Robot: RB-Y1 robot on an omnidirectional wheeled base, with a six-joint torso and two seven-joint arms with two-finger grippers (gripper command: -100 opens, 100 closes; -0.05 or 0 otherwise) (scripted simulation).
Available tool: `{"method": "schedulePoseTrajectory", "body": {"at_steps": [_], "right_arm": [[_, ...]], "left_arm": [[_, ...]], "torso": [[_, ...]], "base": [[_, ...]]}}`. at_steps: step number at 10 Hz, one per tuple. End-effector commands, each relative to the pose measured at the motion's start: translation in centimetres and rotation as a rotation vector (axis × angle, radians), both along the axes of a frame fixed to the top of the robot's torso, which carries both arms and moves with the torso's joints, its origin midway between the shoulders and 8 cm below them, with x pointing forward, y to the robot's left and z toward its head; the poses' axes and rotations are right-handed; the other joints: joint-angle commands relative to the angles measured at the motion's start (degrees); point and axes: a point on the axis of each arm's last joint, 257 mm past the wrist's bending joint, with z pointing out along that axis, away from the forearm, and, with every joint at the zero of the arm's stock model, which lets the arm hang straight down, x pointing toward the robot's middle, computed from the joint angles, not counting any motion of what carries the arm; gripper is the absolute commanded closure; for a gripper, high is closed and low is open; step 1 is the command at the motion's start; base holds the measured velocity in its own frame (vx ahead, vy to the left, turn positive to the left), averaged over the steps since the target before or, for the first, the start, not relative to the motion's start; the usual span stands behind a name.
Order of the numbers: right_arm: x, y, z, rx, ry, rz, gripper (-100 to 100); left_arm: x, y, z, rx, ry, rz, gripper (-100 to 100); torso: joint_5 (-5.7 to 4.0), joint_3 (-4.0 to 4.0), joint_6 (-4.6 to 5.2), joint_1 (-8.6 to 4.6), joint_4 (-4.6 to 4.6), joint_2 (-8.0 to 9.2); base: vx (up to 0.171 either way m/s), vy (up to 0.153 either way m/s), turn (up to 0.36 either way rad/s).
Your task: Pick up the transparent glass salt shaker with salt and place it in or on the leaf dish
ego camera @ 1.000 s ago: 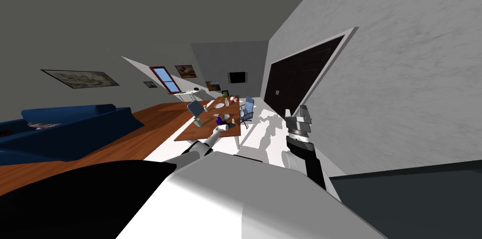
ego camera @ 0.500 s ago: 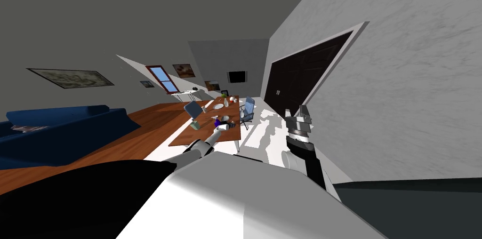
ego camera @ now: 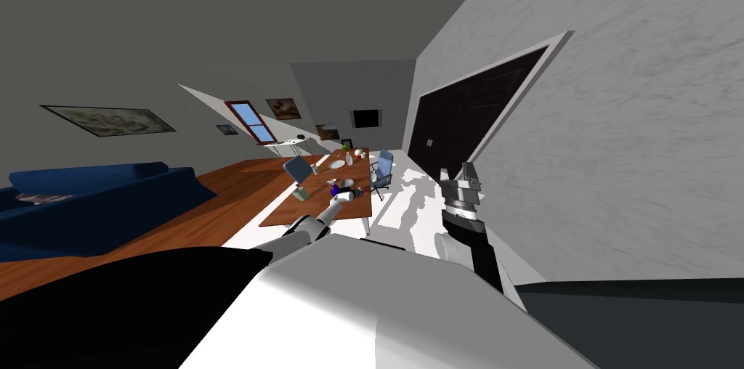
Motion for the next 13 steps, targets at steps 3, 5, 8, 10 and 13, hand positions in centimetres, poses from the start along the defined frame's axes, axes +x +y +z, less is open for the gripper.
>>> {"method": "schedulePoseTrajectory", "body": {"at_steps": [3,5,8,10,13], "right_arm": [[0.0,0.0,0.0,0.0,0.0,0.0,0],[0.0,0.0,0.0,0.0,0.0,0.0,0],[0.0,0.0,0.0,0.0,0.0,0.0,0],[0.0,0.0,0.0,0.0,0.0,0.0,0],[0.0,0.0,0.0,0.0,0.0,0.0,0]], "left_arm": [[0.0,0.0,0.0,0.0,0.0,0.0,100],[-0.3,0.9,-0.1,-0.006,0.004,0.023,100],[-0.2,4.5,0.8,-0.019,-0.005,0.092,100],[-0.2,8.2,1.9,-0.027,-0.014,0.156,100],[-0.3,11.2,2.9,-0.033,-0.021,0.204,100]], "torso": [[0.0,-0.01,0.01,0.0,0.0,-0.01],[0.0,-0.01,0.01,0.0,0.0,-0.01],[0.05,0.14,-0.12,-0.43,-0.25,0.57],[0.04,0.06,-0.16,-0.36,-0.25,0.38],[0.09,-0.16,-0.15,-0.23,-0.33,-0.01]], "base": [[0.0,0.0,0.0],[-0.057,-0.032,-0.001],[-0.129,-0.134,-0.01],[-0.056,-0.132,-0.023],[0.013,-0.083,-0.011]]}}
